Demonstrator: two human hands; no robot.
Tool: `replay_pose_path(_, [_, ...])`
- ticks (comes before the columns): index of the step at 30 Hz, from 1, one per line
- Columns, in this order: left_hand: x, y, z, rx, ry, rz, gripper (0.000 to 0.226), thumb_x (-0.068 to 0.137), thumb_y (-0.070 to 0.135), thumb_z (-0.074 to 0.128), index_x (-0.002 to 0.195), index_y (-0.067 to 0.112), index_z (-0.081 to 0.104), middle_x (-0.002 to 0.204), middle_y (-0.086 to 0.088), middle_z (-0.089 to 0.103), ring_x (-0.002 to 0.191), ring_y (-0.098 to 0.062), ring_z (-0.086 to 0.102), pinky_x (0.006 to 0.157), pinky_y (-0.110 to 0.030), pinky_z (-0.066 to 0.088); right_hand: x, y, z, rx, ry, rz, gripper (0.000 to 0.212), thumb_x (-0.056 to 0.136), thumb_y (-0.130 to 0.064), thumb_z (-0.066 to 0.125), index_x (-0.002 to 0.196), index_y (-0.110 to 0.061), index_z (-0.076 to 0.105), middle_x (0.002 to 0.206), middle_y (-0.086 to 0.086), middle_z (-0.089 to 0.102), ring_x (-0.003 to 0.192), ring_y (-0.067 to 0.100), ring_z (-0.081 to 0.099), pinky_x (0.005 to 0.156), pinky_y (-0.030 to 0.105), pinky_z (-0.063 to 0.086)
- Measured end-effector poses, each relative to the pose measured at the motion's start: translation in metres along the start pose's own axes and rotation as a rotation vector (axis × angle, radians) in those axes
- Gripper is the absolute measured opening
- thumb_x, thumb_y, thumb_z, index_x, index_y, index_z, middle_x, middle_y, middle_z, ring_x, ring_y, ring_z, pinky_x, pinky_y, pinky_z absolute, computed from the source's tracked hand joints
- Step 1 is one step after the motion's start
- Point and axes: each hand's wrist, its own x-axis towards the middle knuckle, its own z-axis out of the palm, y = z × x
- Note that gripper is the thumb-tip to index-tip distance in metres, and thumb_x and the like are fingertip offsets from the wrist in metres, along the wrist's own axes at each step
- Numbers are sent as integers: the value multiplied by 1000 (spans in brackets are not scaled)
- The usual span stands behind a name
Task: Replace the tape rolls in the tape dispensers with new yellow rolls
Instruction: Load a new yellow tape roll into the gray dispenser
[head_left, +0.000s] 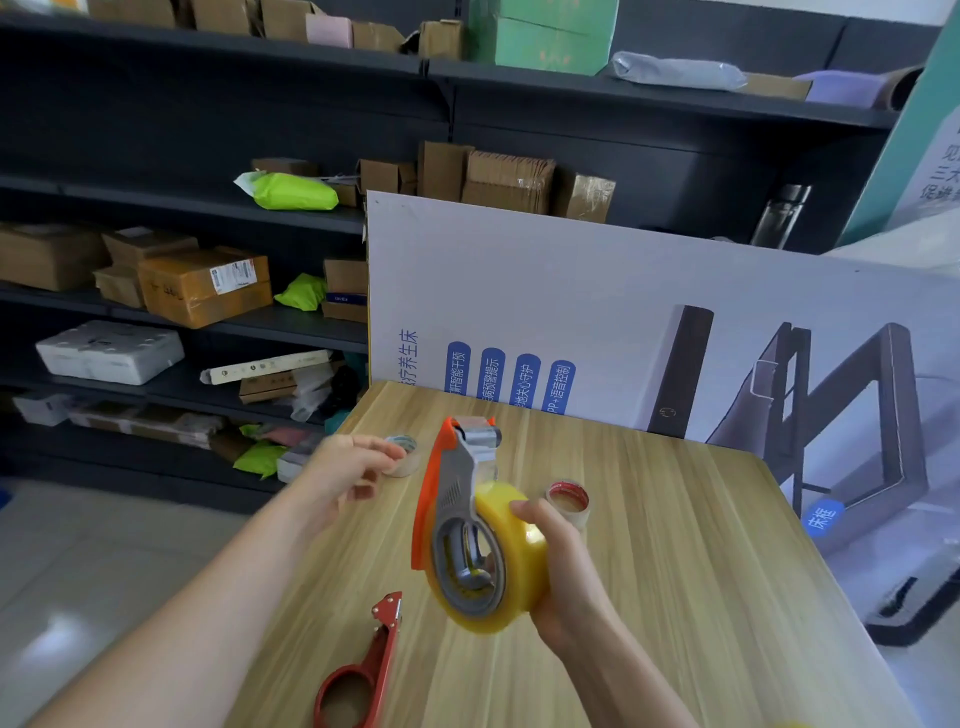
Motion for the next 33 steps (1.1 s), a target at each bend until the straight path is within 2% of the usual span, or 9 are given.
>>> replay_pose_path(1, [-3,-8,4,-42,-33,-47,14,81,-6,60,83,4,70,62,0,64,61,-15,51,57,-27,46,1,0,-2,19,-10,-7,22,60,-35,69,70,-17,77,79,15,70,76,32,64,78,43,48])
replay_pose_path(3, [-8,-21,12,-140,-76,-127,14,85,-3,57,92,4,68,67,-3,61,61,-15,52,58,-28,47,2,-1,-5,50,-16,-8,20,74,-31,67,60,-22,77,73,11,70,68,27,66,76,41,50])
replay_pose_path(8, [-21,-43,33,-316,-187,-209,19,89,3,55,102,4,68,78,-7,61,64,-15,54,57,-28,47,2,-3,-5,97,4,33,17,83,-27,63,88,-12,69,66,9,71,55,21,69,63,35,55])
replay_pose_path(15, [-40,-56,57,-440,-275,-286,21,92,10,49,88,16,69,72,-3,68,58,-12,61,55,-26,49,5,0,-9,116,32,64,20,82,-29,65,93,-13,66,64,8,73,53,21,70,61,36,55])
replay_pose_path(19, [-52,-64,63,-528,-346,-340,21,87,22,57,104,20,69,91,-6,67,81,-19,59,71,-35,49,3,0,-14,107,29,89,17,81,-29,65,90,-15,67,65,9,73,53,23,70,58,35,56])
replay_pose_path(22, [-60,-69,68,-588,-368,-399,48,75,33,63,120,18,63,114,-10,60,107,-23,55,82,-38,46,2,2,-17,101,18,99,18,80,-31,66,89,-15,67,65,7,72,52,21,69,56,33,55])
replay_pose_path(25, [-69,-72,74,-634,-327,-429,50,82,44,61,123,15,64,126,-7,63,121,-22,54,97,-42,41,0,5,-21,98,16,102,17,80,-31,66,88,-17,68,65,6,72,53,19,69,59,33,54])
replay_pose_path(29, [-83,-80,81,-739,-266,-456,43,84,57,56,92,19,75,108,-1,72,114,-20,56,107,-47,32,-3,8,-28,119,5,124,21,80,-33,66,89,-15,71,69,7,74,57,20,71,63,35,56])
replay_pose_path(33, [-94,-90,92,-820,-199,-521,44,89,41,53,55,19,71,73,2,73,103,-18,54,77,-40,38,-10,13,-34,125,1,141,23,80,-34,66,90,-14,72,75,9,74,62,23,71,67,36,57])
